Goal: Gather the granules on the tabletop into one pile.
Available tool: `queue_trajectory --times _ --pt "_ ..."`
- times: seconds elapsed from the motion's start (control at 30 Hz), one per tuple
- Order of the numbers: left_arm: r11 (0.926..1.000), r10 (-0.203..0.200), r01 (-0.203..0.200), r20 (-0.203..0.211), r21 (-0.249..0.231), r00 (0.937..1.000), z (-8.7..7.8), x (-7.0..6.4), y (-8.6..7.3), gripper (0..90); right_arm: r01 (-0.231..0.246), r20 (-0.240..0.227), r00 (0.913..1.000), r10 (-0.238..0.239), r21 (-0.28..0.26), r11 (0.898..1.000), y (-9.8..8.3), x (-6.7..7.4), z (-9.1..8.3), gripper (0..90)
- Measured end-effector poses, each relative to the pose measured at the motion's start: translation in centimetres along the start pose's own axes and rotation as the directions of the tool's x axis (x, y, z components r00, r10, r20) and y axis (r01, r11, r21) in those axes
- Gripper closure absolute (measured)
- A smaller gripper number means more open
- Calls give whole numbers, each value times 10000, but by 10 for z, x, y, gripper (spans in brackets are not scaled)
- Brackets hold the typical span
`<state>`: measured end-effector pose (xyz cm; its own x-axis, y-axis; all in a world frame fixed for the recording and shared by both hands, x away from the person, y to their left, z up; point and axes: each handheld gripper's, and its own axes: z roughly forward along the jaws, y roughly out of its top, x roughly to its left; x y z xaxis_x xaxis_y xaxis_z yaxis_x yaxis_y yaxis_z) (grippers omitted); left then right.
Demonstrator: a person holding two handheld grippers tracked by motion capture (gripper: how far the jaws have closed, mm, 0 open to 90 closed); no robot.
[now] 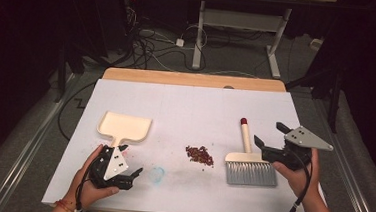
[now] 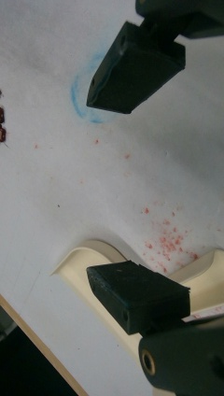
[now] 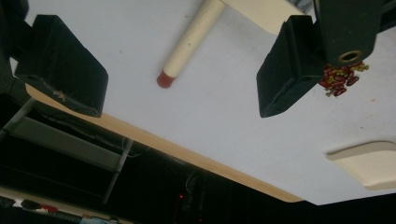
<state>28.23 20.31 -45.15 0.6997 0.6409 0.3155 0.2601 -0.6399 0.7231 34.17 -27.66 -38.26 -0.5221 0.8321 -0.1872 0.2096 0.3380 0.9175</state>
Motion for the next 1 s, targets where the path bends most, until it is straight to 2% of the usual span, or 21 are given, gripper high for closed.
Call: queue_trajectory --times 0.17,0.37,0.5,0.77,1.0 --pt "10000 21 -21 49 22 10000 1 -1 0 166 59 -229 9997 -60 -42 10000 0 6 -5 178" --pt "9999 130 -131 144 77 9998 2 -4 0 166 357 -90 9993 -359 -156 9992 -2 12 -11 193" --pt "9999 137 -138 169 83 9998 2 -4 0 166 421 -219 9988 -427 -251 9988 -4 15 -17 201" --pt "9998 154 -156 212 100 9997 3 -5 1 165 467 -432 9979 -482 -345 9983 -14 21 -22 202" --pt "9997 171 -175 253 147 9995 4 -6 1 166 796 -493 9955 -808 -254 9965 -24 26 -23 194"
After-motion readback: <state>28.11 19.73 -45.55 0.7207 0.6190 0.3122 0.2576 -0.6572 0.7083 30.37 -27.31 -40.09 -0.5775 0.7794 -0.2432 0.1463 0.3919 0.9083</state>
